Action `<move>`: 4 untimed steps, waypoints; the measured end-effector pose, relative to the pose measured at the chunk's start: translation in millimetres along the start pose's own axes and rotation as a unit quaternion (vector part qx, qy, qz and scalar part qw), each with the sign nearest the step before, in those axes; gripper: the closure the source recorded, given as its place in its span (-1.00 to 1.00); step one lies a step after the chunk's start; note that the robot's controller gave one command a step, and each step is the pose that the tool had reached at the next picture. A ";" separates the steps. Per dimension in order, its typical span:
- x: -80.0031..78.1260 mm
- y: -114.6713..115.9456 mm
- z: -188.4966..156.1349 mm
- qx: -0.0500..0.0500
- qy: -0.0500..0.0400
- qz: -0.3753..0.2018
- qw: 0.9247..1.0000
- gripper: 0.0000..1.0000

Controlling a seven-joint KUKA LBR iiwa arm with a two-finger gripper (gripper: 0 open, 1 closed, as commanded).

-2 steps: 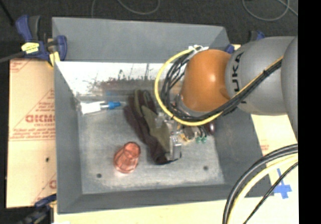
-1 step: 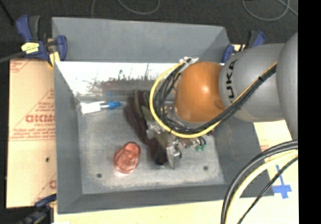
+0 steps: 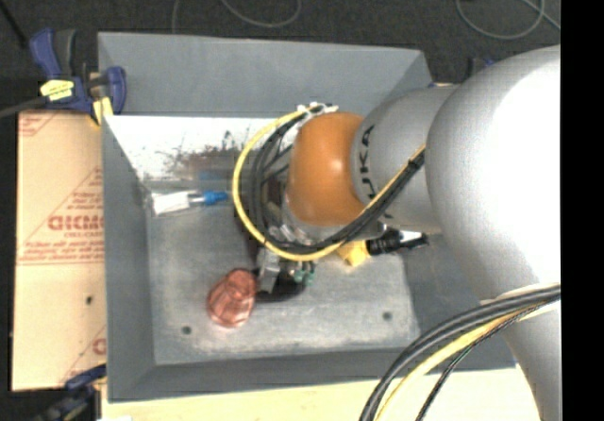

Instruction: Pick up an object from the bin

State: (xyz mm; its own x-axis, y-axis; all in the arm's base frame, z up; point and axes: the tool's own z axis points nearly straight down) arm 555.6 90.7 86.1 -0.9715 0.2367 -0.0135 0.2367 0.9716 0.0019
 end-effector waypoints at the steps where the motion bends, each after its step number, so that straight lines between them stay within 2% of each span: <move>1: -0.1 -0.1 0.0 0.000 0.000 0.000 1.000 1.00; 2: 5.1 4.1 -28.6 0.001 0.001 -0.002 1.000 1.00; 3: 0.1 5.8 -63.7 0.000 0.000 0.014 1.000 1.00; 4: -2.9 4.7 -82.4 -0.001 -0.002 0.030 1.000 1.00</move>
Offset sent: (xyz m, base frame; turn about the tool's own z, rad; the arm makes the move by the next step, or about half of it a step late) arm -0.0056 0.0094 0.0444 -0.0005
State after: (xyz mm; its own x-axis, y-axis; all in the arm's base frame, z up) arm 558.4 94.8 168.5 -0.9554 0.2948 -0.0165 0.2947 0.9556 0.0038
